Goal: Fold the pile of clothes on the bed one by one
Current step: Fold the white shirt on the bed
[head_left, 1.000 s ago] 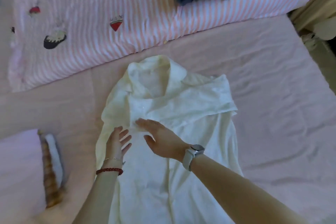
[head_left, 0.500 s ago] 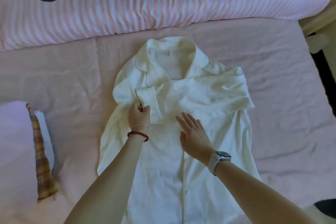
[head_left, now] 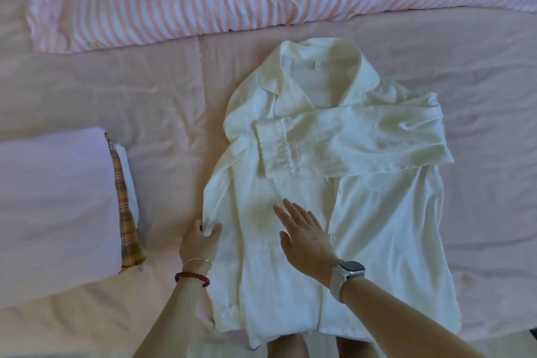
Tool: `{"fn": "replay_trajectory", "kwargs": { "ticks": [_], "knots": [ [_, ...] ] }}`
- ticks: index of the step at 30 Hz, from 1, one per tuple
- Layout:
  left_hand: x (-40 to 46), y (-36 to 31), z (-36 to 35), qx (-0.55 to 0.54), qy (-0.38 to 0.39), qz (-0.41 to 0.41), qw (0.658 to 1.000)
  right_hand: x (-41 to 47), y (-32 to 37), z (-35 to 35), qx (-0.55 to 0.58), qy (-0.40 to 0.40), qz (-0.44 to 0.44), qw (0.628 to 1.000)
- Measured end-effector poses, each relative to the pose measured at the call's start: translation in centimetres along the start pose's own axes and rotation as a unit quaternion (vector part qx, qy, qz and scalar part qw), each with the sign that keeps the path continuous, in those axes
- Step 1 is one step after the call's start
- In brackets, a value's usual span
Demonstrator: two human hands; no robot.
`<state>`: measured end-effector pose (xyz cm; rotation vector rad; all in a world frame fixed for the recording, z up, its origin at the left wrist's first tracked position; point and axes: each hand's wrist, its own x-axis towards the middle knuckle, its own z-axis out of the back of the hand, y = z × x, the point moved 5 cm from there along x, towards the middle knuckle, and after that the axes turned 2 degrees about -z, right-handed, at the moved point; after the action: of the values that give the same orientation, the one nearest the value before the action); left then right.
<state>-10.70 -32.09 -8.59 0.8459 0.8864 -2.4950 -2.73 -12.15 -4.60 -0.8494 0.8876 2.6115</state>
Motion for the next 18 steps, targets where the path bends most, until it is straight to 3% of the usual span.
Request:
{"fn": "replay_trajectory", "kwargs": {
  "ticks": [4,7,8,10,12,13,14,18],
  "knots": [
    [-1.9,-1.3,2.7,0.010,-0.129,-0.114,0.985,-0.5,0.6,-1.8,0.035,0.028,-0.010,0.999],
    [-3.7,-3.7,5.0,0.052,-0.216,-0.262,0.939,-0.3,2.5,-0.8,0.235,0.016,-0.054,0.970],
    [-4.2,-4.2,4.9,0.070,-0.189,-0.308,0.930,0.2,3.4,-0.5,0.345,0.034,-0.079,0.935],
    [-5.3,-4.7,3.2,0.088,-0.012,-0.351,0.932,1.5,5.1,0.0,0.526,0.082,-0.120,0.838],
    [-6.8,-4.3,1.3,0.059,0.194,-0.323,0.924,3.1,5.8,0.3,0.586,0.108,-0.168,0.785],
    [-7.3,-4.2,0.9,0.029,0.236,-0.313,0.920,3.7,5.8,0.3,0.590,0.110,-0.196,0.775],
    [-7.5,-4.0,1.2,-0.011,0.232,-0.303,0.924,4.2,5.9,0.2,0.587,0.107,-0.226,0.770],
    [-5.1,-2.4,3.8,-0.156,0.086,-0.178,0.968,4.3,5.6,-0.5,0.612,0.096,-0.277,0.735]
  ]
}}
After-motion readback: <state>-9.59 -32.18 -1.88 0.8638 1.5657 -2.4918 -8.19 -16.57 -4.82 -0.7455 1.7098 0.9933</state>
